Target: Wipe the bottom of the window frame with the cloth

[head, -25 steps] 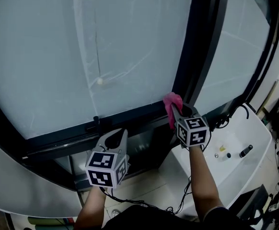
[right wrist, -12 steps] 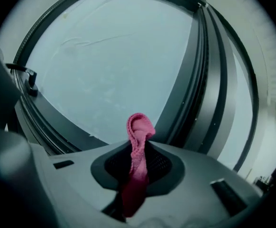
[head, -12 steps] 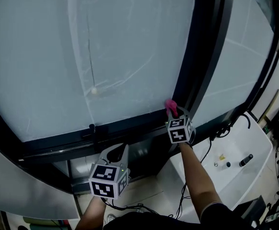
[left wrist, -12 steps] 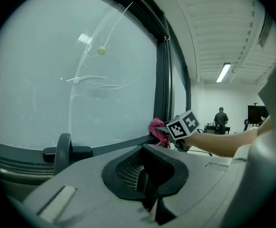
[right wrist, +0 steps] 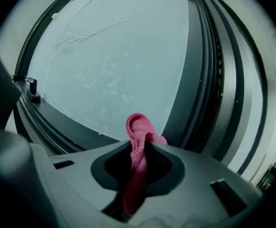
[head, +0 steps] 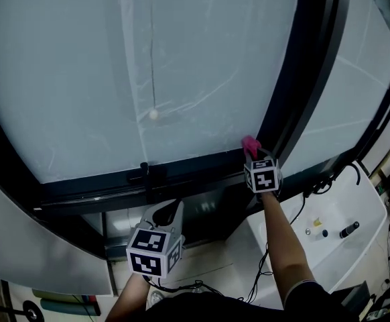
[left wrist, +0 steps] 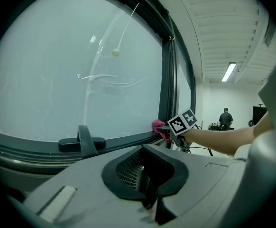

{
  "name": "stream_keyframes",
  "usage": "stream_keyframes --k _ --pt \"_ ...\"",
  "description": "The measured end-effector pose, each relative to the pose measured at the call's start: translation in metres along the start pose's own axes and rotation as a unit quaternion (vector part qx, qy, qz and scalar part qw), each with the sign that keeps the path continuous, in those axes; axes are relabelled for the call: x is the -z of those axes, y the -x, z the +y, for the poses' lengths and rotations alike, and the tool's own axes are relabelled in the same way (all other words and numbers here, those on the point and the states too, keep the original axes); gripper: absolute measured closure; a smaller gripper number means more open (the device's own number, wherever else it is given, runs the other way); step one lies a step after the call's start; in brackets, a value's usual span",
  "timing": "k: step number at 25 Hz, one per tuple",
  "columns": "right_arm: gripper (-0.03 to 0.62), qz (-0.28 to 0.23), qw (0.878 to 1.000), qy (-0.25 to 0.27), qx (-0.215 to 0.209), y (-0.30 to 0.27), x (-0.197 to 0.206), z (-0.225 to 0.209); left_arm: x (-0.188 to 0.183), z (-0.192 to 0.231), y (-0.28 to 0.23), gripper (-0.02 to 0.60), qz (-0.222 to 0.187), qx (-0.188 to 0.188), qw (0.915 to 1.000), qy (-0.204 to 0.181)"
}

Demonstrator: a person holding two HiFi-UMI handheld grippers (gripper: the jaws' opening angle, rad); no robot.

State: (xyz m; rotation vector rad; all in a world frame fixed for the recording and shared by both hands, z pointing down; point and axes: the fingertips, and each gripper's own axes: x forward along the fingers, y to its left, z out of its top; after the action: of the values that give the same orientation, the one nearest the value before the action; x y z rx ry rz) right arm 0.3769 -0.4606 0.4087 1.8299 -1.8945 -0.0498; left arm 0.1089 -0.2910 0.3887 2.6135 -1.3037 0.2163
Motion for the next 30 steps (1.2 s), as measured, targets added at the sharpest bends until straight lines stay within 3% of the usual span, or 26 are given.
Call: stream_keyframes --k 8,18,30 --pt "0.522 -0.003 0.999 -0.004 -0.053 0.006 -0.010 0.041 0.008 0.019 0.017 0.575 0.006 -0.019 0.9997 0.011" --pt "0.522 -0.020 0.992 0.007 -0.126 0.023 -0.038 0.126 0.011 0.052 0.042 0.575 0.003 -0.051 0.9984 0.022" --pt "0.522 -0.034 0.971 -0.005 -0.236 0.042 -0.070 0.220 0.017 0.077 0.071 0.575 0.003 -0.072 0.9970 0.029"
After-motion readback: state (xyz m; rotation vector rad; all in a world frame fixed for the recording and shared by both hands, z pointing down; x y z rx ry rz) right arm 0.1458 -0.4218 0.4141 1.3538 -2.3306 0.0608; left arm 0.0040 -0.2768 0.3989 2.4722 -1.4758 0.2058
